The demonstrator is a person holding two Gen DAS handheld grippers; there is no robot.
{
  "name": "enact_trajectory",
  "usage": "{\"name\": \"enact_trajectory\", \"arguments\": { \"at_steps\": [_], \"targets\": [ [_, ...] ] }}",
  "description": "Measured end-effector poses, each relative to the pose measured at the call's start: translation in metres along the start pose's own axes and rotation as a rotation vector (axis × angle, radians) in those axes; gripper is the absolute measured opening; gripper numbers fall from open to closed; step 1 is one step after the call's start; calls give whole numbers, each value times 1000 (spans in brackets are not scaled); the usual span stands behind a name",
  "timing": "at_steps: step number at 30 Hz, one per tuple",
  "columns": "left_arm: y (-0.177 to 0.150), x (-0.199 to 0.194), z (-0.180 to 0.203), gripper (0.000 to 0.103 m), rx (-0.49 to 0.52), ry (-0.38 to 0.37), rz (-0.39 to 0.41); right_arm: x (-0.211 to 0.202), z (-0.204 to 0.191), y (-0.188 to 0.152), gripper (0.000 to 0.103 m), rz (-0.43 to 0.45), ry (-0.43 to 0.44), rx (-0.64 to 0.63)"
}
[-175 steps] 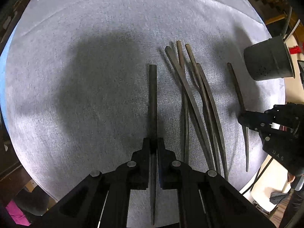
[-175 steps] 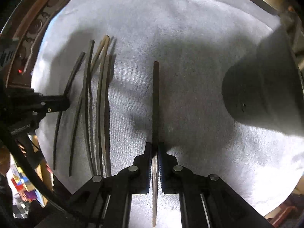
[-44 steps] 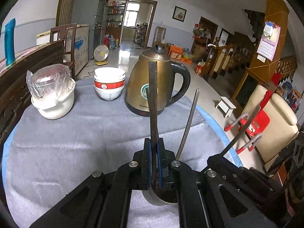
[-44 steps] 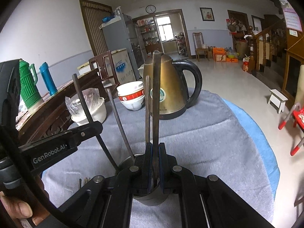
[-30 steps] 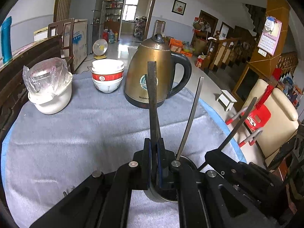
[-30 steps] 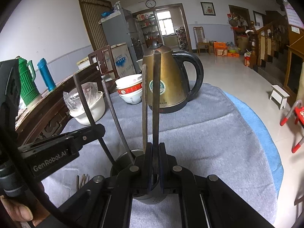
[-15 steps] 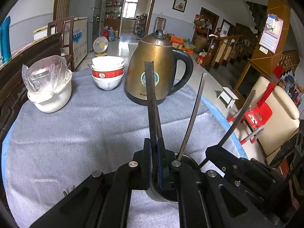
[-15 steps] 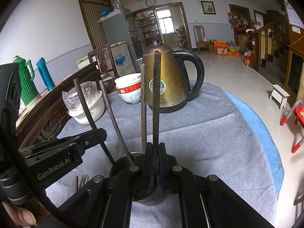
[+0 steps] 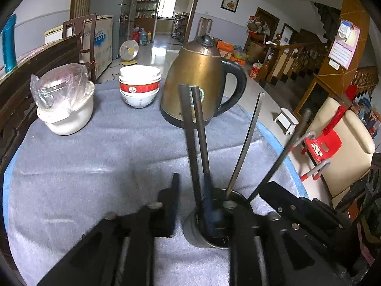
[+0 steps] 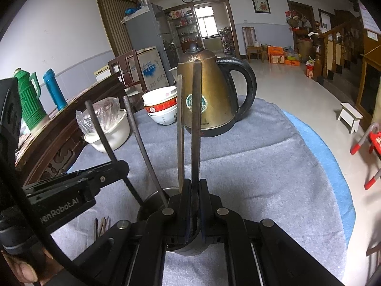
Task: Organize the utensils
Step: 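Insert both chopsticks into the holder and open both grippers, then withdraw both open grippers from the holder toward the remaining chopsticks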
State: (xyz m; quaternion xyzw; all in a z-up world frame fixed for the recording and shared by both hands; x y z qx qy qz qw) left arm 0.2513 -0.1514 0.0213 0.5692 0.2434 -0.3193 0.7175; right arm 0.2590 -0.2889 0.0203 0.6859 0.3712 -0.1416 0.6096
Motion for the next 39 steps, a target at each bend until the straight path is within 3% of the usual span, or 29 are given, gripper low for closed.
{"name": "enact_trajectory", "arguments": {
  "at_steps": [3,6,7,10,15,20,26,39],
  "targets": [
    [1,-14,-7,42,-18,-1,29,-5,0,2,10,9,-25,-2],
    [2,-33,-16,50,-34,-3,64,-13,2,3,21,20,-54,-3],
    [2,-41,-21,51,-41,2,82,-18,2,4,31,27,-67,-6],
    [-3,-59,-40,66,-64,26,122,-33,1,5,73,60,-88,-14],
    [-26,-78,-77,75,-75,116,157,-60,-7,-2,73,92,-124,-23],
    [-53,-79,-109,76,-81,203,134,-70,-16,-19,73,72,-156,-20],
    [-78,-84,-134,76,-110,231,111,-71,-27,-44,73,30,-186,-39],
    [-106,-87,-145,77,-108,266,82,-74,-36,-63,73,9,-252,-75]
  ]
}}
Point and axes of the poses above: each gripper's, at about its wrist camera, not at the fingertips, and x roughly the way its jaws point, z to its right, y to its top, the point moved 6 cm from there along x, roughly the way its jaws point, and after that the axes turned 1 degree about -y, right-handed, at the moved point
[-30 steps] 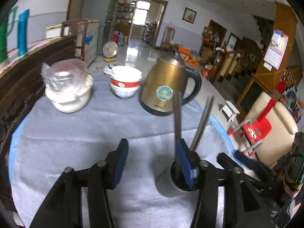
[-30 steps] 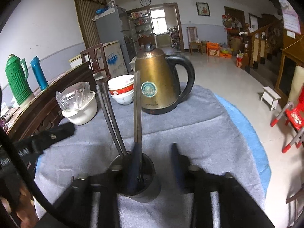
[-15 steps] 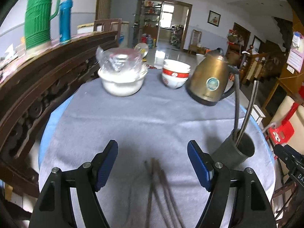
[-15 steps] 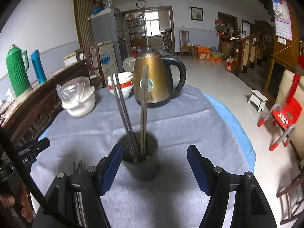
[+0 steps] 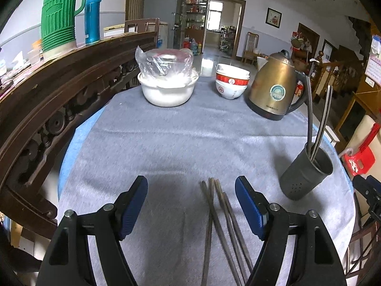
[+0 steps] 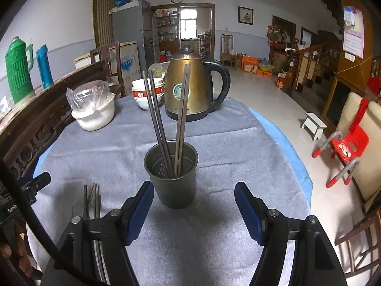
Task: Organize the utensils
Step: 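Withdraw both open grippers from the holder toward the remaining chopsticks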
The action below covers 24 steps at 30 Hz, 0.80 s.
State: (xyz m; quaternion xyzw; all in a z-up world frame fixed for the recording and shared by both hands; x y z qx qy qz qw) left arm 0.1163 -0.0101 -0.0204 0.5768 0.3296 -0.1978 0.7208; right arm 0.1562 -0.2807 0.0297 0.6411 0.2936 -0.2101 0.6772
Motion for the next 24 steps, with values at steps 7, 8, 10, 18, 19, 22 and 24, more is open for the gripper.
{"name": "enact_trajectory", "arguments": {
  "at_steps": [7,8,10,18,19,22,24],
  "targets": [
    [-7,-2,-3,77,3,15,-7,0,-3,-6,73,-7,-15,-13],
    [-7,-3,-3,77,3,15,-7,0,-2,-6,73,-8,-16,-13],
    [-7,-3,-4,77,5,19,-6,0,-2,-7,73,-11,-17,-13],
    [-11,0,-9,77,1,31,-20,3,-3,-11,73,-21,-27,-19],
    [-11,0,-9,77,1,33,-21,3,-3,-11,73,-22,-31,-22],
    [-12,1,-10,77,1,40,-24,4,-4,-11,73,-22,-40,-26],
    [-12,2,-11,77,3,47,-26,5,-4,-11,73,-21,-55,-32]
  ]
}}
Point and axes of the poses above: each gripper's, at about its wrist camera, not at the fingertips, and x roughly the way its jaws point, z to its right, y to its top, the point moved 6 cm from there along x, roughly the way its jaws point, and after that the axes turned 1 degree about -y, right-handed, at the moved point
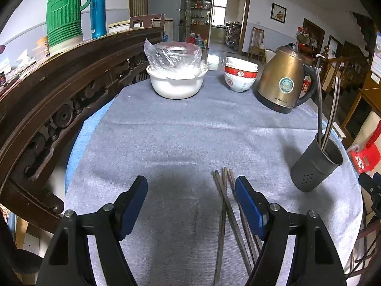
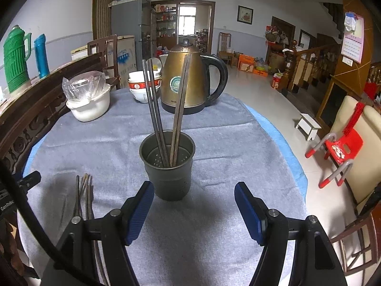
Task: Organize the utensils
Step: 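Withdraw both open grippers from the holder toward the remaining chopsticks, then close the right gripper on a dark chopstick while the left gripper grasps another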
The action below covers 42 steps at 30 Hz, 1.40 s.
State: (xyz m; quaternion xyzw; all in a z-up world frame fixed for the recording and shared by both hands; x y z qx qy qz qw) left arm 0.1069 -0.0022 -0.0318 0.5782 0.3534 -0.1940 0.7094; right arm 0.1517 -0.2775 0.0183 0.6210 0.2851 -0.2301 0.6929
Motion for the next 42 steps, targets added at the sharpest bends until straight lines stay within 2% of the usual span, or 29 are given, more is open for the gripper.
{"name": "enact_trajectory", "arguments": {
  "at_steps": [6,14,22,30,37,42],
  "targets": [
    [-7,5,-5,77,19,56,-25,6,-2,-6,73,-20,-59,-31],
    [-20,10,-20,77,13,121,-70,22,-8,-29,73,-98,-113,-77],
    [-31,13,-28,77,12,144,-92,32,-12,-47,73,-145,-127,-95],
    [-36,20,-28,77,22,147,-112,33,-14,-51,73,-149,-137,-108],
    [-42,26,-29,77,26,148,-132,38,-15,-55,73,-166,-114,-99],
    [-47,30,-31,77,30,150,-151,33,-30,-58,73,-173,16,-83]
  ]
}}
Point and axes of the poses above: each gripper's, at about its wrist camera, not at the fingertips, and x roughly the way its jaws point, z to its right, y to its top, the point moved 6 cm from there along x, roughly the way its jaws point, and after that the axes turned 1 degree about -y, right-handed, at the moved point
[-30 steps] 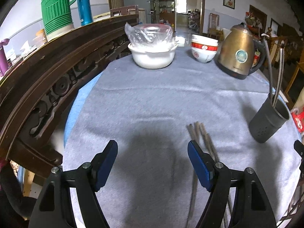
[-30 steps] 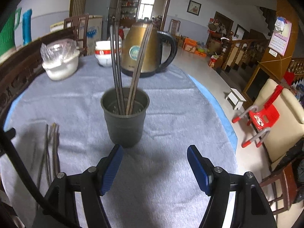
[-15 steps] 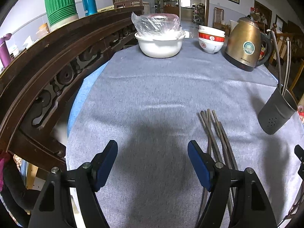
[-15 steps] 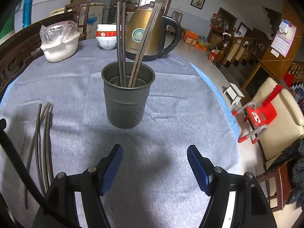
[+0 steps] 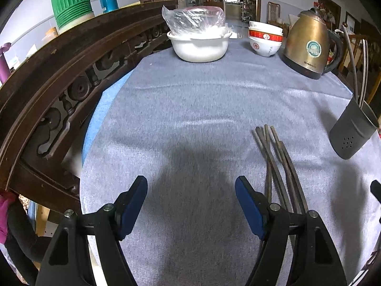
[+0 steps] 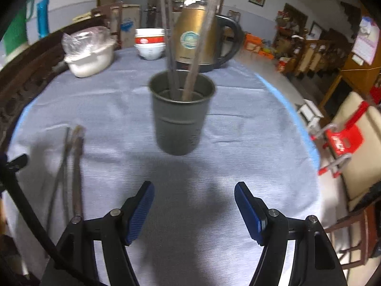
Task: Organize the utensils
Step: 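Close the right gripper on a dark chopstick while the left gripper grasps another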
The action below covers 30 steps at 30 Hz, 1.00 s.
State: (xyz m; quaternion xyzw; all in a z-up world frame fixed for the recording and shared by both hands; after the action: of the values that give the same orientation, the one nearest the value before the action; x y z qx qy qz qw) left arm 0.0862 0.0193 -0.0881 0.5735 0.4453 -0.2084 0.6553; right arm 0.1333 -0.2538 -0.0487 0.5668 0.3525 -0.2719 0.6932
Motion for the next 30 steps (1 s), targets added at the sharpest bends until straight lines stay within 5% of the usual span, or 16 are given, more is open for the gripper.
{"name": "enact_trajectory", "arguments": {
  "at_steps": [7,9,11,12,24,30],
  "targets": [
    [-9,4,-6,77,-11,-25,-37,3,-46,-1,73,-111,338,6],
    [-12,7,-9,77,-10,-22,-44,7,-59,-1,64,-141,387,1],
    [-14,10,-12,77,-14,-20,-54,14,-70,-1,38,-194,428,0],
    [-15,12,-13,77,-20,-22,-62,17,-76,0,38,-215,448,-2],
    [-23,24,-16,77,-20,-72,-112,53,-134,5,36,-371,497,-87],
    [-24,28,-17,77,-28,-83,-126,66,-141,2,19,-428,485,-87]
  ]
}}
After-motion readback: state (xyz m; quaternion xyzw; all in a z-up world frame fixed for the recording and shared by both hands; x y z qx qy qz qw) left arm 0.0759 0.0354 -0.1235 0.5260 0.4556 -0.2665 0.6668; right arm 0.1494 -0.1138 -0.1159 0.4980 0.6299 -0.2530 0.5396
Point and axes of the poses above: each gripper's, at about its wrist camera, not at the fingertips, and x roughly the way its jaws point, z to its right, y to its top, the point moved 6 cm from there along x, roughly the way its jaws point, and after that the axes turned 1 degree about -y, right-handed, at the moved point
